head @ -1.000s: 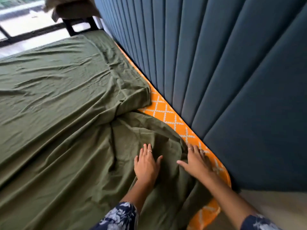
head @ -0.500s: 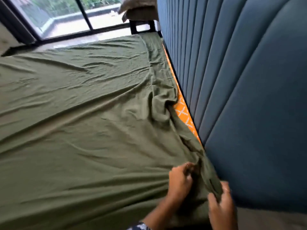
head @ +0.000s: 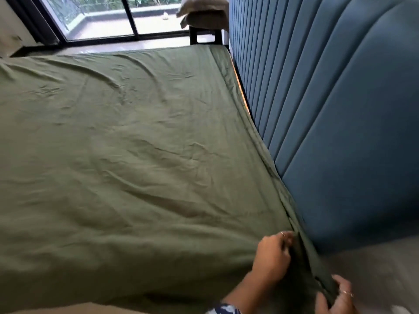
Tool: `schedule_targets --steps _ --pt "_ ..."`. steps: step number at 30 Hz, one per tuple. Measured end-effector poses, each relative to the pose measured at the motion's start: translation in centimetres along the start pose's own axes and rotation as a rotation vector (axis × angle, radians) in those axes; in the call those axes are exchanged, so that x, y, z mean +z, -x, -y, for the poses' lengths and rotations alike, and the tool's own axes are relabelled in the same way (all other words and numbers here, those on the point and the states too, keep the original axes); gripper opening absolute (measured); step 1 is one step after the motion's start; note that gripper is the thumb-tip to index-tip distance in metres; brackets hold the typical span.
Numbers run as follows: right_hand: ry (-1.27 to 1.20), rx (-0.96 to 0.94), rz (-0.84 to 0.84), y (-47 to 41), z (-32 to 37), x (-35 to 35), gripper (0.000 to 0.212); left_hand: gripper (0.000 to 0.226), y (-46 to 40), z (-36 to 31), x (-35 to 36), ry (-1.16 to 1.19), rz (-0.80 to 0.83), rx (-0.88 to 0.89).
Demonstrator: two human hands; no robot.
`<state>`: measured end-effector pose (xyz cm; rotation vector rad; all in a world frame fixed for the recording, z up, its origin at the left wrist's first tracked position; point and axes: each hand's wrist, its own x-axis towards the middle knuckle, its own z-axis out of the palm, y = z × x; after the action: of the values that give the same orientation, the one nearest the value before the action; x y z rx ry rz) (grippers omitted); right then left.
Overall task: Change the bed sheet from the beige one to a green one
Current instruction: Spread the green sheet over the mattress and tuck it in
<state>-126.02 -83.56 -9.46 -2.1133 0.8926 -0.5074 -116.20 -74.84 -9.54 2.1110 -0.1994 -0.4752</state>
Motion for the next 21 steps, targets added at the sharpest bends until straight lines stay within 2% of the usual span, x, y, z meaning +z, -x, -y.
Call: schedule_targets --steps 2,4,7,9,11,14,21 --pt "0.142 0.07 0.069 0.0 -1.3 -1.0 0.027 0.04 0.5 1.5 -0.7 -0.028 0.097 0.007" --pt "0.335 0.218 0.169 -0.1 -2.9 -1.6 0.039 0.047 2.3 3.0 -2.7 -0.088 0.141 -0.023" --pt "0.56 0.37 0.439 0.3 -2.5 -1.7 0.065 0.051 5.3 6.2 -6.2 -0.185 0.179 -0.068" --pt "0.706 0.413 0.617 0.6 -0.9 -1.7 0.068 0.051 6.6 8.1 -8.9 -0.241 0.18 -0.124" --pt "0.731 0.366 0.663 1.5 1.0 -1.0 0.058 0.05 7.9 9.6 -11.8 -0.277 0.163 -0.177" --pt "0.752 0.173 0.656 3.7 3.3 0.8 0.045 0.049 10.3 11.1 -15.7 -0.304 0.126 -0.213" --pt "0.57 0.035 0.651 3.2 10.9 4.7 0.046 0.049 10.6 10.9 -24.2 -0.422 0.123 -0.272"
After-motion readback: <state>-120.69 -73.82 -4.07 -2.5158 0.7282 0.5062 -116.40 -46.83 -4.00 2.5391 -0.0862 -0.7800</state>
